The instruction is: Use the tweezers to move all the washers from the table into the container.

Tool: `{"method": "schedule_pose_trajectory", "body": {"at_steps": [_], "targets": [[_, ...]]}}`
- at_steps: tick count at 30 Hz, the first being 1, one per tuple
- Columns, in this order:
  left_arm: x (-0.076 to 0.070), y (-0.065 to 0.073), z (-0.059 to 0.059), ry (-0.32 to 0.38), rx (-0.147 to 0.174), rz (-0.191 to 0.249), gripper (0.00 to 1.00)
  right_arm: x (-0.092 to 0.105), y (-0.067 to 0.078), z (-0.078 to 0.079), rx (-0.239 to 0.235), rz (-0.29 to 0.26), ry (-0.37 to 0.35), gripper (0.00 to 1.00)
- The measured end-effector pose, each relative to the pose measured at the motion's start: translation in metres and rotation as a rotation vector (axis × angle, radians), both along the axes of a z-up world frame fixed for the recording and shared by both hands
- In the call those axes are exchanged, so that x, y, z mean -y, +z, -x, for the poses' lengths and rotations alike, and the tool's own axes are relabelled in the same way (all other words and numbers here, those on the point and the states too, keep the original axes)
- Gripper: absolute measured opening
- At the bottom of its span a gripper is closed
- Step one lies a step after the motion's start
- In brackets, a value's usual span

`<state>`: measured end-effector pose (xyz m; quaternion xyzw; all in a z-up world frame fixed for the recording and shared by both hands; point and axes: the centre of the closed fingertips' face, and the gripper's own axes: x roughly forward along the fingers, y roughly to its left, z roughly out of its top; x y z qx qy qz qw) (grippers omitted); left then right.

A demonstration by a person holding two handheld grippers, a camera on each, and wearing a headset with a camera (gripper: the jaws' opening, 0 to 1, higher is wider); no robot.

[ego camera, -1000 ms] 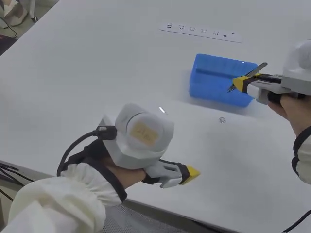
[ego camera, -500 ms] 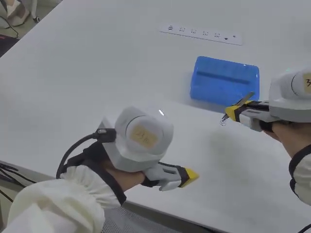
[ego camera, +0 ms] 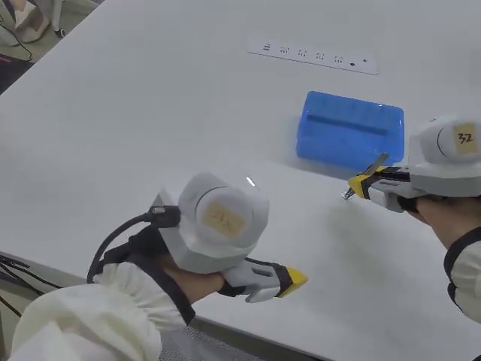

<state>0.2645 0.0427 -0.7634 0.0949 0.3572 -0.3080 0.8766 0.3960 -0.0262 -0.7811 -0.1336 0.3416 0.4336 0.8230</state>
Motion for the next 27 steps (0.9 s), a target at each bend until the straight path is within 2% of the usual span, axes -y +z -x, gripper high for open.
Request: {"method": "schedule_pose_trajectory", "body": {"at_steps": [5, 6, 15, 17, 24, 27], "targets": [[0.002, 0.0, 0.001, -0.003, 0.0, 0.002, 0.78, -0.001, 0.0, 0.0, 0.008, 0.007, 0.001, 0.05], [0.002, 0.0, 0.001, -0.002, -0.001, 0.003, 0.78, -0.001, -0.003, 0.0, -0.005, 0.015, -0.002, 0.05], [0.0, -0.001, 0.001, 0.0, -0.001, -0.004, 0.77, 0.002, -0.003, -0.001, -0.022, -0.003, -0.026, 0.05], [0.001, -0.001, 0.001, -0.001, -0.002, -0.001, 0.77, 0.002, -0.003, -0.002, -0.038, -0.014, -0.045, 0.04], [0.004, 0.004, 0.0, -0.001, 0.01, 0.006, 0.78, 0.003, -0.001, -0.002, -0.039, -0.012, -0.059, 0.03], [0.001, 0.005, 0.0, 0.005, 0.013, 0.004, 0.78, -0.001, 0.015, -0.003, -0.045, -0.083, -0.083, 0.03]]}}
